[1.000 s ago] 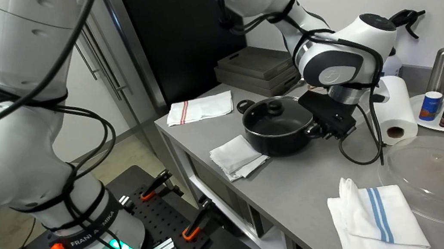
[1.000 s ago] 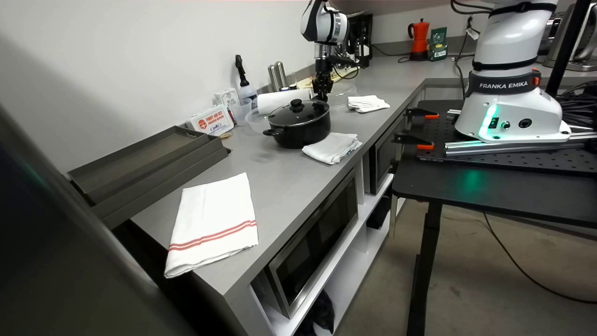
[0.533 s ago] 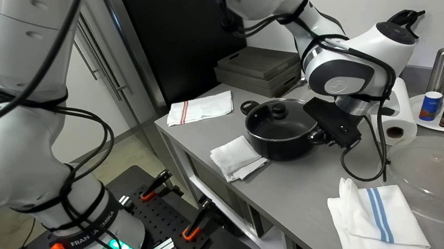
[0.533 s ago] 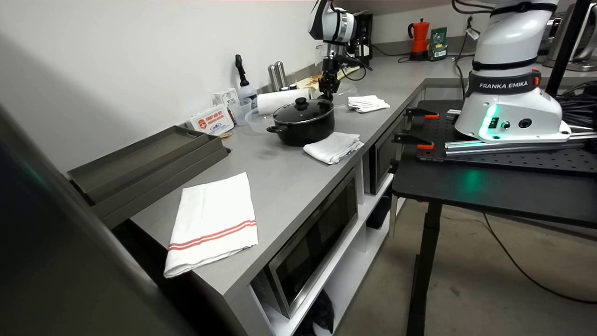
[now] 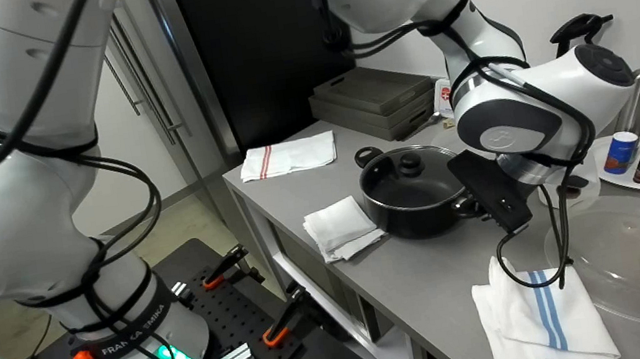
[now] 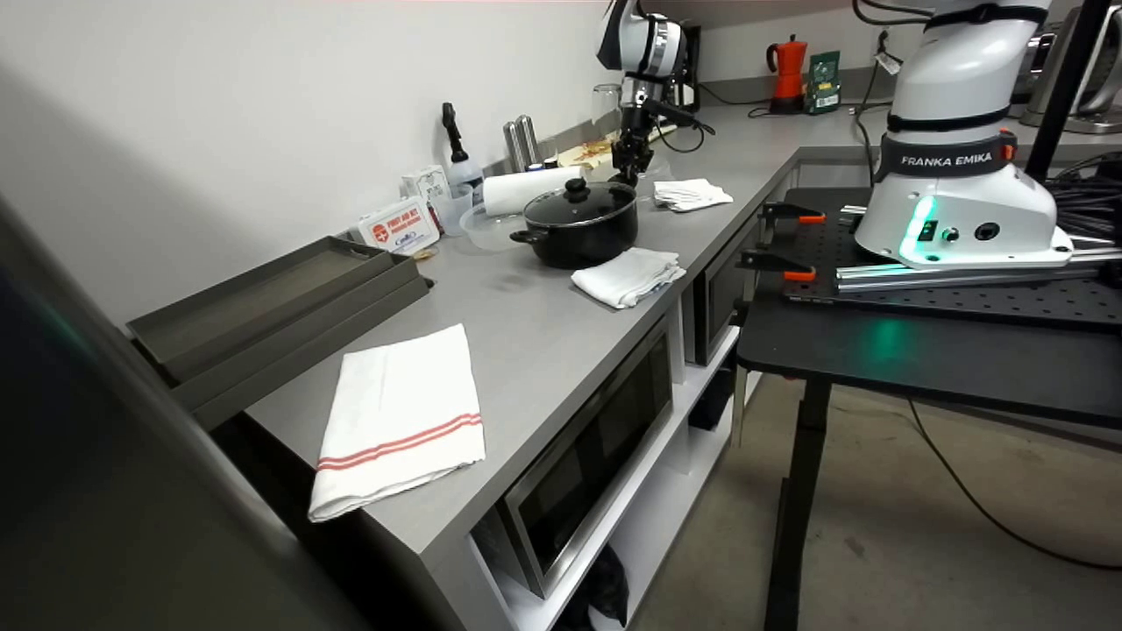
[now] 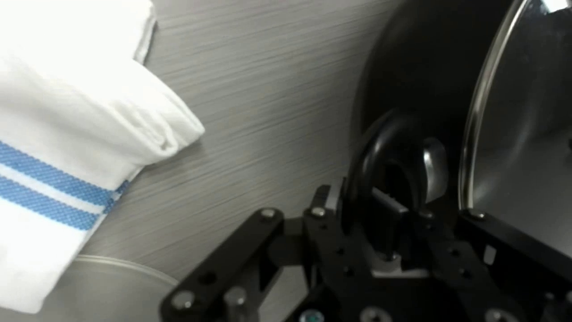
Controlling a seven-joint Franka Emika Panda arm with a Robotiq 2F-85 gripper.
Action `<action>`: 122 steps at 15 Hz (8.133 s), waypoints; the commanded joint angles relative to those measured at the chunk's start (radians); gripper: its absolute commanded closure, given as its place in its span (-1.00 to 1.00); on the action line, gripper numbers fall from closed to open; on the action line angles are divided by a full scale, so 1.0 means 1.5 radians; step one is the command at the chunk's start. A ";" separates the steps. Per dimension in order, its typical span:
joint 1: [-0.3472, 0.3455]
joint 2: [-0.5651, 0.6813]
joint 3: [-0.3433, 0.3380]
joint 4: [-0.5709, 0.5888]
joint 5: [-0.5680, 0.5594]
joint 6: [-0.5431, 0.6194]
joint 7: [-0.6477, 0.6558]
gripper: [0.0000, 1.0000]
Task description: Move the pot to the right
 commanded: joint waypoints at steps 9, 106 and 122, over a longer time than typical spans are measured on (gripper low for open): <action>-0.069 -0.005 0.009 -0.022 0.092 -0.023 -0.047 0.95; -0.077 -0.148 -0.258 -0.353 0.447 -0.120 -0.339 -0.11; -0.049 -0.234 -0.275 -0.384 0.442 -0.083 -0.328 -0.98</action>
